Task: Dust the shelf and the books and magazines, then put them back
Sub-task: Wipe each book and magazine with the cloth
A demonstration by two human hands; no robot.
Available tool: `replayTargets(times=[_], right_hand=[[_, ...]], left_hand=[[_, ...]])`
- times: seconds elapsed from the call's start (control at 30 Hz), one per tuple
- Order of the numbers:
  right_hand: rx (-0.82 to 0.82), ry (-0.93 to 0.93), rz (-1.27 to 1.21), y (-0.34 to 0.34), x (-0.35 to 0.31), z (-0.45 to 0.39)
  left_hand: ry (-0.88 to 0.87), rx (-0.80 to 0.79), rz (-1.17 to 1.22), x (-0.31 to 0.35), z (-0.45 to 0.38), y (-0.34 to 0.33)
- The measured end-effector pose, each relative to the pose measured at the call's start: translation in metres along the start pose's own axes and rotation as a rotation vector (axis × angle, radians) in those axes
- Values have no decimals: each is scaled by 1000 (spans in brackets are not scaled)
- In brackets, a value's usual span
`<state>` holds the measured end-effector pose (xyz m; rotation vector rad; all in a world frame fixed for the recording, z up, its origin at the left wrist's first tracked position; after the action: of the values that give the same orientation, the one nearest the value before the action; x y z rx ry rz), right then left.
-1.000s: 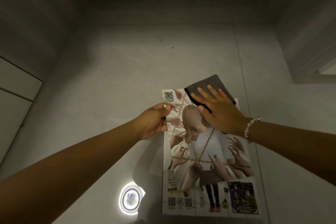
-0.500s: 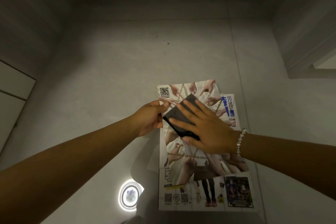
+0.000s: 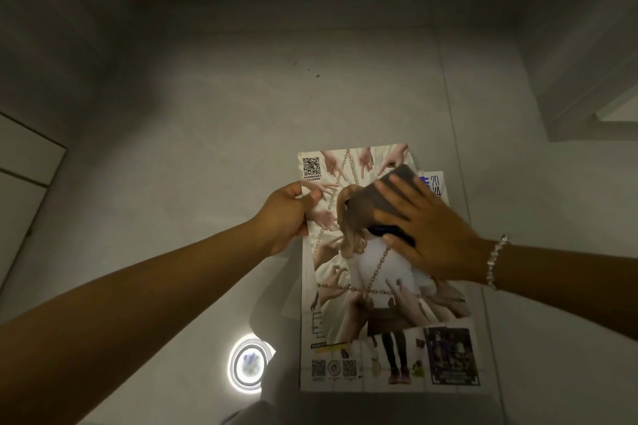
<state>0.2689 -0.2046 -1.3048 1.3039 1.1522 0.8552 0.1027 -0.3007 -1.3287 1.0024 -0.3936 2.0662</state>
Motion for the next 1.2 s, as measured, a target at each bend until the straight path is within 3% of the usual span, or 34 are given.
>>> replayTargets(times=[0.07,0.2,0.33,0.53,0.63,0.77,0.87,1.07,1.2], right_hand=[[28,-24,9,-3,-16,9],[-16,212,-74,-11,-93,37],[-34,286,-57,-11,-82,40],[23,-65,-31,-1,3,41],[84,-195,-47,5,0,36],[64,-83,-85,-5,-55,37],[89,-114,-96,-4,-43,24],[103,-527,-220,-1,36,-17],[195,-803,-617,16,60,-34]], left_hand=[[1,6,22,-1,1,-1],[11,15,34,0,2,-2],[0,15,0,3,4,-2],[39,5,-15,5,8,-3],[39,-41,20,6,12,-6],[21,-104,67,8,22,-15],[14,-100,69,10,22,-18],[-97,-58,-102,21,24,-18],[-196,17,-128,29,25,-15]])
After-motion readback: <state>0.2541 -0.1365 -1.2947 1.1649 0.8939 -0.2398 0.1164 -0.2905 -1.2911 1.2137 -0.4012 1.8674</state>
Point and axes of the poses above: each hand's wrist, its own z-axis away from the middle knuckle, its own y-axis out of the back of the hand, x = y × z, the point moved 8 cm from there along -z, towards the middle knuckle, and after that the axes turned 9 degrees about x, right-handed, at the moved point
